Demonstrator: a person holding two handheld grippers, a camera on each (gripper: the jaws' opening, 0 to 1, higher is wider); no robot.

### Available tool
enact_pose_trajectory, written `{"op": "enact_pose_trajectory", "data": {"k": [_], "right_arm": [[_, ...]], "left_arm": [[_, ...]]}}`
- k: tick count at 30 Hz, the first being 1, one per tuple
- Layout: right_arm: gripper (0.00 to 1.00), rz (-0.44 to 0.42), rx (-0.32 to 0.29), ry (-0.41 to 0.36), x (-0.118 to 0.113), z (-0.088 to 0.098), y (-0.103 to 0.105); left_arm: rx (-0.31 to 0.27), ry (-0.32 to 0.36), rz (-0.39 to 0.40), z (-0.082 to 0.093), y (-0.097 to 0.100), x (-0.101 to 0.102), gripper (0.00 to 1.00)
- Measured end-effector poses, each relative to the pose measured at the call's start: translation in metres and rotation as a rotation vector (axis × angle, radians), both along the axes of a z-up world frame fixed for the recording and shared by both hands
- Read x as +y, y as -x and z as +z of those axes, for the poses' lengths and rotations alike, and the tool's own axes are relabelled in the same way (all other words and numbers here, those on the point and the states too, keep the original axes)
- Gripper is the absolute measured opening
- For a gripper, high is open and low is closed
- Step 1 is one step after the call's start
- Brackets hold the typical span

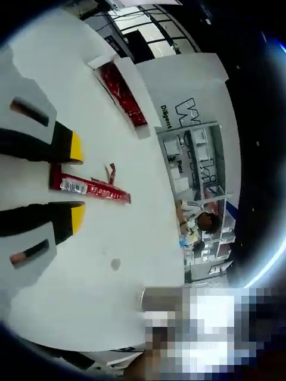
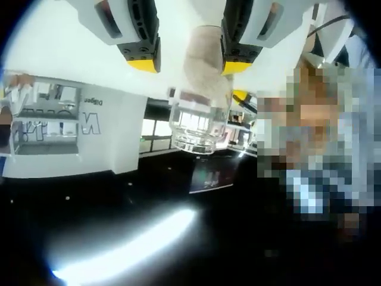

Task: Tear open the coffee pouch, take out the coffee, and pour the coffee from the pouch into the cup

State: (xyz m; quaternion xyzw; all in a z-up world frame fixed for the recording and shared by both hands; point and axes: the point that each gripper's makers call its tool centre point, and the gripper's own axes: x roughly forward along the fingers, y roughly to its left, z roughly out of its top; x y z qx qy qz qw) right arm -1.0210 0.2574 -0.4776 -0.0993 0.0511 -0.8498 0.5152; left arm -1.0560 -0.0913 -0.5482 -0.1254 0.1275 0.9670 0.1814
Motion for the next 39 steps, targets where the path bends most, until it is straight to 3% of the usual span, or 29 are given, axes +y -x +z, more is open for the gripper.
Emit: {"op": "enact_pose_trajectory", "data": {"k": [3,8,12,15,17,18,21,23,28,34,39], "right_arm": [[0.43,-0.007,-0.044,0.004,0.001,-0.003,0.007],[0.51,0.020,-0.045,-0.008,-0.004,-0.004,0.003],[0.58,0.017,-0.059,0.024,-0.002,0.000,0.003],[0.60,0.016,-0.067,0.038,-0.002,0.002,0.002],[0.59,0.020,-0.064,0.026,-0.004,0.001,0.001],[0.59,0.023,-0.064,0.022,-0.005,0.000,0.000],[0.59,0.027,-0.057,0.020,-0.005,0.000,-0.001],[0.58,0.030,-0.062,0.022,-0.006,0.000,-0.002],[0.58,0.031,-0.060,0.013,-0.006,-0.001,-0.001],[0.58,0.038,-0.063,0.015,-0.007,0.000,0.000],[0.57,0.040,-0.055,0.005,-0.008,-0.001,0.000]], "left_arm": [[-0.003,-0.007,0.003,0.000,0.000,0.000,0.34],[0.010,-0.007,-0.028,0.003,-0.002,0.003,0.41],[0.042,-0.072,-0.048,0.015,-0.002,0.004,0.41],[0.092,-0.090,-0.048,0.026,-0.005,0.005,0.40],[0.180,-0.071,0.003,0.041,-0.003,-0.004,0.39],[0.202,-0.103,0.007,0.047,-0.004,-0.004,0.39],[0.188,-0.152,-0.030,0.051,-0.008,0.002,0.42],[0.201,-0.156,-0.076,0.054,-0.015,0.016,0.42],[0.207,-0.252,-0.152,0.065,-0.029,0.044,0.42],[0.216,-0.260,-0.213,0.075,-0.038,0.068,0.42],[0.214,-0.236,-0.237,0.072,-0.039,0.079,0.42]]}}
